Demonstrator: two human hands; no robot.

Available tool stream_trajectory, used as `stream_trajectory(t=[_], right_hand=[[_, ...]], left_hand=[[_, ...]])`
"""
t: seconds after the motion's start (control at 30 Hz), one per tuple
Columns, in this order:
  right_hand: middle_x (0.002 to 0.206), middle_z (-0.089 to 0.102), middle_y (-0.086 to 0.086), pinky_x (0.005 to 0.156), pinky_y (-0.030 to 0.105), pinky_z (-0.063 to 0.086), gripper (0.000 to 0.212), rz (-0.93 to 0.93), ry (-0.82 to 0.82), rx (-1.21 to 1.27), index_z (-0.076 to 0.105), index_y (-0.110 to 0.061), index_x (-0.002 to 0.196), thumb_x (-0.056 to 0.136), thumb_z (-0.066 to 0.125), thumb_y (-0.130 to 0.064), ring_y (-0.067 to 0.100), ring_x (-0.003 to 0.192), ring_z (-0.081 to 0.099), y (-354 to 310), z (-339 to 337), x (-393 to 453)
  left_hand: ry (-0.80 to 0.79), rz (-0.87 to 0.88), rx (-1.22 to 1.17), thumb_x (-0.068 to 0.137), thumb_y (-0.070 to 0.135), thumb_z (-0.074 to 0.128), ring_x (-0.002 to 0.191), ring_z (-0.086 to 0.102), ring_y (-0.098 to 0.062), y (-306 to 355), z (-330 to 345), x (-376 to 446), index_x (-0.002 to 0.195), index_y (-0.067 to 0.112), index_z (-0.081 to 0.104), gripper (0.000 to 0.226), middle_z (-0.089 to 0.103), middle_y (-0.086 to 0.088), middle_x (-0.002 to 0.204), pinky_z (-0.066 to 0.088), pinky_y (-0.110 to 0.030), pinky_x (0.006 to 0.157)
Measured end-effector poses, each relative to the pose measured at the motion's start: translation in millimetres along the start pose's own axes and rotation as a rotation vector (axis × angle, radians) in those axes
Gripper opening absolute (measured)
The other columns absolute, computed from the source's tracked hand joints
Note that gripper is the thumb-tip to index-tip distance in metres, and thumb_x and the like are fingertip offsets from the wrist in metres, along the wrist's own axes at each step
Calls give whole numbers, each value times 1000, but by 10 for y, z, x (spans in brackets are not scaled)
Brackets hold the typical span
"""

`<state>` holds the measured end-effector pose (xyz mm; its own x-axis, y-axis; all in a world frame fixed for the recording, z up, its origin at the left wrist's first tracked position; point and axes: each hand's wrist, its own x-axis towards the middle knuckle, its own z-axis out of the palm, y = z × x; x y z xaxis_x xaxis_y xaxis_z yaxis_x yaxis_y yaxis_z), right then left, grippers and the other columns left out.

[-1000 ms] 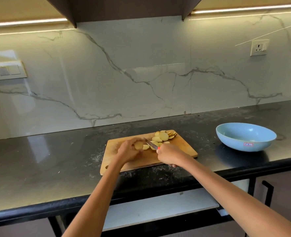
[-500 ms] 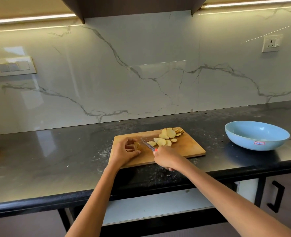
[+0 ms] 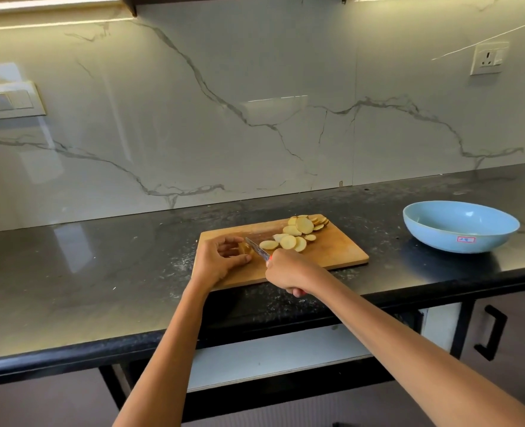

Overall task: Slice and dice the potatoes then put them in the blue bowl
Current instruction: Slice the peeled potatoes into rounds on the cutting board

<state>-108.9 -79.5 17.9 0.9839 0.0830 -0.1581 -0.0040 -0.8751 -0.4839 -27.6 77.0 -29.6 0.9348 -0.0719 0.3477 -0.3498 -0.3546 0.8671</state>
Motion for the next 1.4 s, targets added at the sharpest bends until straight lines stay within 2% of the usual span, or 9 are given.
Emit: stream_trajectory(t=[0.23, 0.33, 0.53, 0.63, 0.73, 0.83, 0.93, 1.1, 1.4], right_hand=[[78, 48, 13, 37, 19, 27, 53, -3, -70, 80, 32, 1, 139, 87, 31, 3, 10, 42, 33, -174, -40, 228], [67, 37, 6, 32, 15, 21, 35, 37, -130, 117, 40, 1, 124, 91, 28, -1, 7, 42, 26, -106, -90, 147], [67, 33, 4, 33, 13, 19, 46, 90, -217, 183, 26, 2, 139, 92, 27, 1, 7, 48, 23, -197, -104, 213], [67, 36, 4, 34, 15, 20, 54, 80, -247, 76, 21, -2, 143, 90, 29, 1, 7, 45, 26, -177, -51, 215], [61, 41, 6, 32, 16, 24, 36, 70, -189, -68, 45, 7, 123, 90, 32, -1, 10, 40, 31, -31, -30, 87], [60, 48, 9, 35, 19, 31, 32, 36, -93, -157, 53, 8, 115, 95, 35, -9, 14, 41, 40, 103, -31, -13], [63, 50, 9, 40, 22, 34, 32, 30, -12, -191, 53, 7, 115, 96, 35, -10, 14, 43, 43, 165, -89, -12], [66, 50, 7, 31, 17, 30, 42, 14, 51, -56, 37, -1, 139, 97, 32, -9, 11, 39, 39, 131, -189, -37], [61, 50, 10, 34, 18, 31, 48, -49, -7, -62, 38, -4, 141, 93, 33, -3, 13, 40, 40, -53, -75, -52]], left_hand=[[-16, 7, -15, 67, 3, 80, 77, 65, -7, 2, -3, 2, 99, 7, 64, 36, 68, -1, 86, 53, -11, 66], [-24, 4, -20, 65, 4, 81, 79, 67, -10, -13, 2, 7, 96, 11, 64, 36, 69, 1, 86, 55, -16, 70], [-15, 23, -6, 66, 0, 80, 65, 65, 4, 10, 12, -14, 96, 8, 63, 36, 66, 3, 82, 51, -9, 63], [8, 17, -4, 65, 4, 81, 75, 68, -4, -31, 8, -22, 98, 7, 64, 38, 69, -1, 86, 55, -17, 70], [42, -17, -6, 64, 8, 82, 85, 68, -17, -52, 11, -4, 103, 5, 64, 42, 70, -7, 92, 55, -28, 79], [42, -32, -2, 65, 8, 82, 86, 68, -17, -47, 23, 0, 103, 7, 63, 42, 70, -8, 95, 55, -29, 81], [42, -18, 26, 66, 11, 82, 88, 67, -15, -17, 11, -29, 104, 9, 64, 42, 70, -6, 97, 54, -27, 81], [81, 39, 115, 65, 16, 83, 85, 63, -8, 13, 8, -57, 98, 17, 67, 36, 67, 3, 88, 48, -13, 74], [100, 32, 110, 62, 16, 85, 85, 66, -11, -6, -1, -55, 94, 21, 69, 36, 70, 3, 88, 53, -24, 81]])
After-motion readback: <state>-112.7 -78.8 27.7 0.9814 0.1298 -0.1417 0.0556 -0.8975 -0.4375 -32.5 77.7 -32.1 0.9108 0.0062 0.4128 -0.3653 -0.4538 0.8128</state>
